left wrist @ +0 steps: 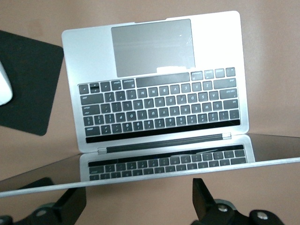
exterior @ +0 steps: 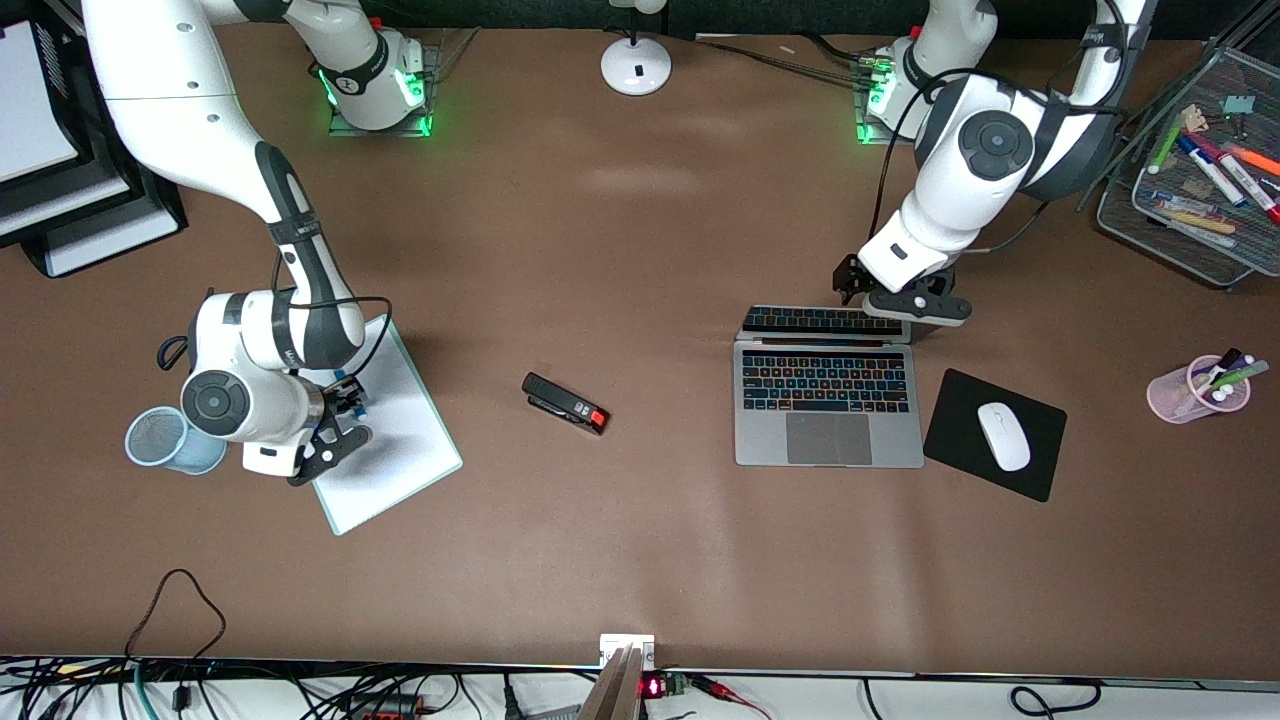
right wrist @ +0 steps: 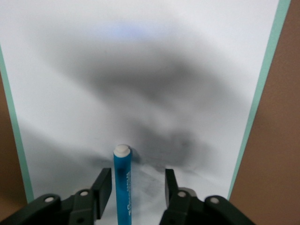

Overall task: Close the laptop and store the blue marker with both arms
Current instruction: 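Push the laptop lid shut with the left gripper while the right gripper grasps the marker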

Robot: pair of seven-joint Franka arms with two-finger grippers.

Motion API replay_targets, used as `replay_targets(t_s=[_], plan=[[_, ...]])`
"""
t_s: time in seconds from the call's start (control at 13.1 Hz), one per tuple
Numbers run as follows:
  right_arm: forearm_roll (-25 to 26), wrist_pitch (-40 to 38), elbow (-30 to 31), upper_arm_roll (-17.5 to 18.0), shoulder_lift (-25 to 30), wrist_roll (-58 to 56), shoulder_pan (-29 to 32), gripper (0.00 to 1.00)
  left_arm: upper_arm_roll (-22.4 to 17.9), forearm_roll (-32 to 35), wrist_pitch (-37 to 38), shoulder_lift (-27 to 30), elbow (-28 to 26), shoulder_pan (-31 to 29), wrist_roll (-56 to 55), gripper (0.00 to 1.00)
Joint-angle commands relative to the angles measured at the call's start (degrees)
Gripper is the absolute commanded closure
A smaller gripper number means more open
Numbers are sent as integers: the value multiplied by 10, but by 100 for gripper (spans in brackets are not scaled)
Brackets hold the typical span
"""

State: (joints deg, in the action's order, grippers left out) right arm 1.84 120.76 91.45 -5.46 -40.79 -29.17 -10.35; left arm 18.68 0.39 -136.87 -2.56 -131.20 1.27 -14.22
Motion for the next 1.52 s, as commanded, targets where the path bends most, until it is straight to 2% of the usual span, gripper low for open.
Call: replay_targets(t_s=[0.0,0.61,0.84,1.14,1.45], plan=[[-11,3,1,3,2,-11,3,50,5,-7,-47,-39,19,-4,-10,0],[-28,4,5,2,-3,-7,1,53,4,-7,-220,-152,27,-4,-26,0],[-28,5,5,2,-3,-7,0,56,4,-7,-261,-183,29,-4,-26,0],[-30,5,5,3,-10,-6,0,57,4,-7,-351,-259,44,-4,-25,0],[-37,10,5,3,-13,-7,-1,59,3,-7,-373,-296,52,-3,-32,0]])
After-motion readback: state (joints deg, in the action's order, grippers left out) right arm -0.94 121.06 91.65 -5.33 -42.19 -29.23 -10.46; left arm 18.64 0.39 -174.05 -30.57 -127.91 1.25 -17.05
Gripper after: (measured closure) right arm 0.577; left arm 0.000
